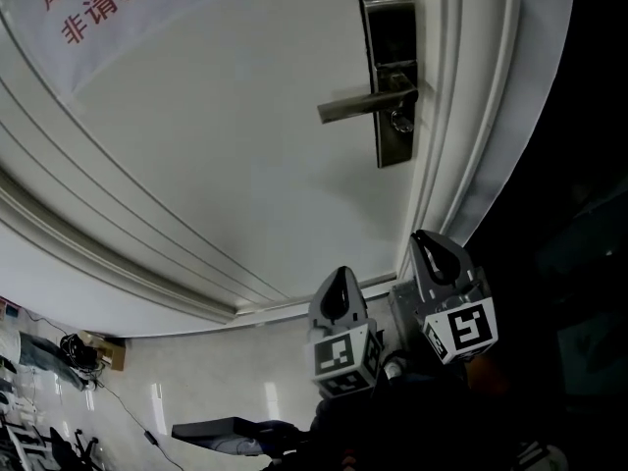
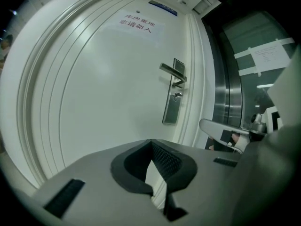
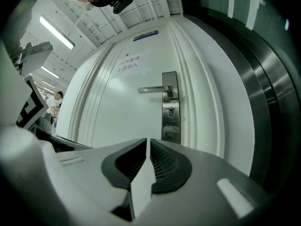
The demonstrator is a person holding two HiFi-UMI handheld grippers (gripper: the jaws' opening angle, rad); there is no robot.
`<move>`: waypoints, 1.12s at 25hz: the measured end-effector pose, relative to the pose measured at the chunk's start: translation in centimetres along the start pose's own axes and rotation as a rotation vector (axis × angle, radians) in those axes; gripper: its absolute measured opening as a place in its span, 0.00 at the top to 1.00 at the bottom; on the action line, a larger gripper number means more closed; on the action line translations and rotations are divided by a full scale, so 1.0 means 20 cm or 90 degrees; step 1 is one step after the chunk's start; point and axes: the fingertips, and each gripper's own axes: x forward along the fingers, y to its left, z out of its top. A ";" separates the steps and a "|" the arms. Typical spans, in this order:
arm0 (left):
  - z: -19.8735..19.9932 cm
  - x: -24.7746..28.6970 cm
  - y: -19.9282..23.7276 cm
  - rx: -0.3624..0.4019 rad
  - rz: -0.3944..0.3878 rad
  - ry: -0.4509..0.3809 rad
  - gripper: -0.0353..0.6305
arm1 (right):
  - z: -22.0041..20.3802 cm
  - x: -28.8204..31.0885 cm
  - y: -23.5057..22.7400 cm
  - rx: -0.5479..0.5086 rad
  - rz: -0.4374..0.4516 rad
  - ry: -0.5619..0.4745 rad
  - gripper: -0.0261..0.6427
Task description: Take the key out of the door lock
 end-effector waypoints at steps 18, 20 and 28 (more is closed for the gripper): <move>0.38 0.51 0.14 0.020 -0.134 -0.033 0.95 | 0.36 0.47 -0.29 -0.336 -0.124 -0.053 0.88; 0.40 0.54 0.12 0.020 -0.144 -0.037 0.95 | 0.39 0.50 -0.30 -0.397 -0.124 -0.052 0.88; 0.50 0.60 0.07 0.030 -0.141 -0.048 0.95 | 0.38 0.59 -0.30 -0.574 -0.059 0.014 0.87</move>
